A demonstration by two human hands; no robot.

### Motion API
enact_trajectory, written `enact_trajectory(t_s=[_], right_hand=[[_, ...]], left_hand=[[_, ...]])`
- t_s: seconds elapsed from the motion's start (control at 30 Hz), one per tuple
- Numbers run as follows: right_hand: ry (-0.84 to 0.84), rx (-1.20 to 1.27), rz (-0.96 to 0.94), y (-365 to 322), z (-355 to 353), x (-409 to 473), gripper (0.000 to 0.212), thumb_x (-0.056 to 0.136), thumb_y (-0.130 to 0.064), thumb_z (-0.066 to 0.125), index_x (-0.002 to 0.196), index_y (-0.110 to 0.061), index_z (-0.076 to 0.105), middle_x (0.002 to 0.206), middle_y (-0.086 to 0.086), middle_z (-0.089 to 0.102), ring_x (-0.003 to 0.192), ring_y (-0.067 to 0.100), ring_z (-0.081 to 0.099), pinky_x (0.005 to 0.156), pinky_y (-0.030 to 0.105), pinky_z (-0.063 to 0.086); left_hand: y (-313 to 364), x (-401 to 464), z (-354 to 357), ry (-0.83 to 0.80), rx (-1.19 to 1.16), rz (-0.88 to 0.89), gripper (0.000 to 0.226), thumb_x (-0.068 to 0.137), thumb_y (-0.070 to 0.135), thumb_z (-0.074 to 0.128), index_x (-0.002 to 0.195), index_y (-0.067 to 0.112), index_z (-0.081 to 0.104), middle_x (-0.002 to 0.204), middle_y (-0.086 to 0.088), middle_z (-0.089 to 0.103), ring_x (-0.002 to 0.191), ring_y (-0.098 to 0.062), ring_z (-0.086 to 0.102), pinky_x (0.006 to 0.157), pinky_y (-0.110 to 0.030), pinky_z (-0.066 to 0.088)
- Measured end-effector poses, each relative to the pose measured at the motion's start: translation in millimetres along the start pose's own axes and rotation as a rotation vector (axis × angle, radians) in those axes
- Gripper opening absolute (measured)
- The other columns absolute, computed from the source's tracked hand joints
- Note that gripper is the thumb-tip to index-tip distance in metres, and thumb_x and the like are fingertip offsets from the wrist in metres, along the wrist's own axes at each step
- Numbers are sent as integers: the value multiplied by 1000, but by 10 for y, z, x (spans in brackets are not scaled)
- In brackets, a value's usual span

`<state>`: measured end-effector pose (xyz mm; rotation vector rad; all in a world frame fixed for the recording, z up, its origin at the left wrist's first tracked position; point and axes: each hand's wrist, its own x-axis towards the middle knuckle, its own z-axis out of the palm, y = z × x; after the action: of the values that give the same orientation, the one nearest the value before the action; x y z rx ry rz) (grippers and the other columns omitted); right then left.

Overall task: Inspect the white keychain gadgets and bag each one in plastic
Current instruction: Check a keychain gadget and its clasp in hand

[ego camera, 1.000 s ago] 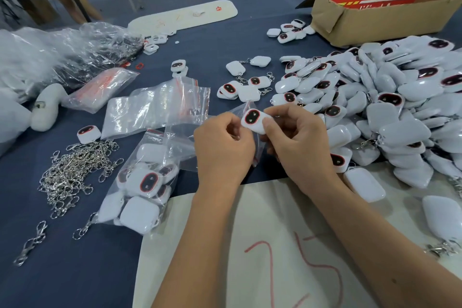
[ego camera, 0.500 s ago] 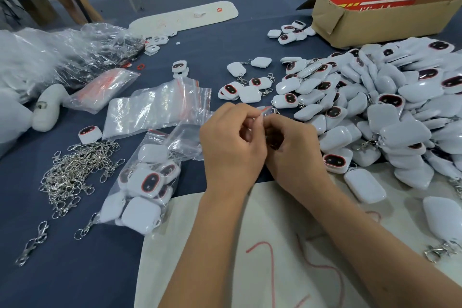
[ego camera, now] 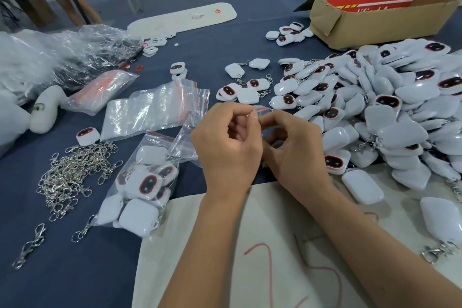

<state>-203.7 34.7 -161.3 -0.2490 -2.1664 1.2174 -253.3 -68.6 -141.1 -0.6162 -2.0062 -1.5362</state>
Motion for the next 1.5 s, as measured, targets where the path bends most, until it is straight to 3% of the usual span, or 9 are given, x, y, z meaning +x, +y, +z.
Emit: enact_trajectory(t_s=[0.13,0.33,0.47,0.63,0.8,0.93,1.13,1.3,1.5], right_hand=[[-18,-25,27,11,-3,13,13,84,-8,79,78,-17,72,69,-11,71,65,3,66,63,17,48],[-8,362,86,18,-45,66,37,93,17,50,108,-6,74,102,4,79,101,19,76,87,31,62],[130,-247,1,52,-78,184,25,96,-3,51,112,-6,71,107,7,74,106,26,68,92,31,53],[-342,-925,46,20,10,423,58,97,-24,60,151,-17,39,161,18,32,155,36,20,121,42,28],[-252,-646,25,65,63,356,37,89,-6,61,126,-6,61,129,13,54,123,33,46,103,38,41],[-67,-424,-20,37,-15,275,10,91,-6,71,96,-6,62,89,4,61,89,25,53,78,33,38],[-102,-779,93,-101,-49,179,48,92,-44,73,121,-11,54,125,14,49,117,31,44,101,37,38],[-311,-924,118,-206,-90,137,51,97,-66,53,97,-16,49,100,6,55,105,27,54,89,34,34],[-385,-786,45,-210,-175,68,46,92,-60,62,102,-15,61,101,4,59,101,25,54,87,33,37]], left_hand=[[8,-16,21,-21,-18,-1,11,85,8,71,78,17,70,67,8,61,57,-14,57,57,-17,43],[-71,14,52,-92,11,-148,13,85,8,71,85,21,69,66,10,63,60,-10,61,60,-26,52],[-114,4,59,-224,55,-227,11,87,10,71,87,21,70,64,12,62,62,-7,61,62,-22,51],[-170,-17,71,-445,327,-196,10,87,10,65,91,17,70,94,0,63,86,-20,59,79,-34,47],[-264,18,7,-374,452,-269,13,90,16,64,101,16,72,103,-2,58,89,-15,45,74,-24,30],[-255,59,-26,-333,418,-299,11,91,18,63,96,17,73,100,-1,65,91,-17,59,81,-30,43],[-178,66,-49,-205,213,-289,14,89,11,64,80,20,70,82,8,69,77,-9,64,77,-30,53],[-185,52,-24,-192,131,-311,18,89,9,64,76,19,70,72,10,68,70,-6,64,67,-14,46],[-191,36,5,-292,100,-299,18,93,16,65,76,16,70,68,7,70,68,-12,66,70,-25,52]])
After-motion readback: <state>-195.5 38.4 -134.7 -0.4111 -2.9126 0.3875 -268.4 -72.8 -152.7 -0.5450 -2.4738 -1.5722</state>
